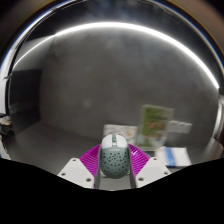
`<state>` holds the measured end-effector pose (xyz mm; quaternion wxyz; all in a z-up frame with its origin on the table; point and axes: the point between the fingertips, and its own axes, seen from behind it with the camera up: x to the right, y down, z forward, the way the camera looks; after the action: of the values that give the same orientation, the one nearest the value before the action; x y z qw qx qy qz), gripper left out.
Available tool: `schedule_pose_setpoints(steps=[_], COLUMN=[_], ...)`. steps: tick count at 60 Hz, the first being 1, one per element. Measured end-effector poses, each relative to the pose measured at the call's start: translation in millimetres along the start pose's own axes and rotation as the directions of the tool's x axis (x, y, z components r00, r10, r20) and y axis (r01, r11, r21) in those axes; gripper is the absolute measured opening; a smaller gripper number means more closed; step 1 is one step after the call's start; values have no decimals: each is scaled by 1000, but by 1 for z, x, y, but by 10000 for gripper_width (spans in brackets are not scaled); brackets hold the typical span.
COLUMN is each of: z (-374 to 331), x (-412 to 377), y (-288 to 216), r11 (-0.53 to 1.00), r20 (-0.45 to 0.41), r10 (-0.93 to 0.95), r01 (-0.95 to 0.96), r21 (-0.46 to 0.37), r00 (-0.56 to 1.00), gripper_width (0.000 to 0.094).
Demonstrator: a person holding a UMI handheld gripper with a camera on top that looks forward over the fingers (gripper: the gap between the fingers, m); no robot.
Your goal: Arrange mouse
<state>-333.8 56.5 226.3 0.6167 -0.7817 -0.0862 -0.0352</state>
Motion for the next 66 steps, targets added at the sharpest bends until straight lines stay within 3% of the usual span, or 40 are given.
schedule_pose_setpoints(steps=[5, 10, 19, 24, 31, 38, 49, 54, 60, 66], z=[-31, -45, -36, -28, -22, -18, -19, -32, -71, -122], x=[116, 204, 261, 276, 283, 283, 282, 288, 296, 318], y=[4, 62, 199, 245, 267, 293, 296, 290, 275, 276], r11=[1000, 999, 957, 941, 938, 922, 919, 915, 932, 934], r20=[-135, -209, -139, -141, -90, -91, -49, -50, -13, -43], r10=[-14, 21, 167, 155, 137, 128, 166, 195, 202, 219], r01=[17, -28, -194, -189, -158, -153, -172, -200, -197, -222], r21=[21, -28, -214, -279, -308, -356, -355, -351, -304, -281], r00=[991, 978, 976, 978, 986, 988, 985, 980, 979, 975], gripper_width=[404, 403, 405, 407, 409, 423, 549, 872, 849, 857])
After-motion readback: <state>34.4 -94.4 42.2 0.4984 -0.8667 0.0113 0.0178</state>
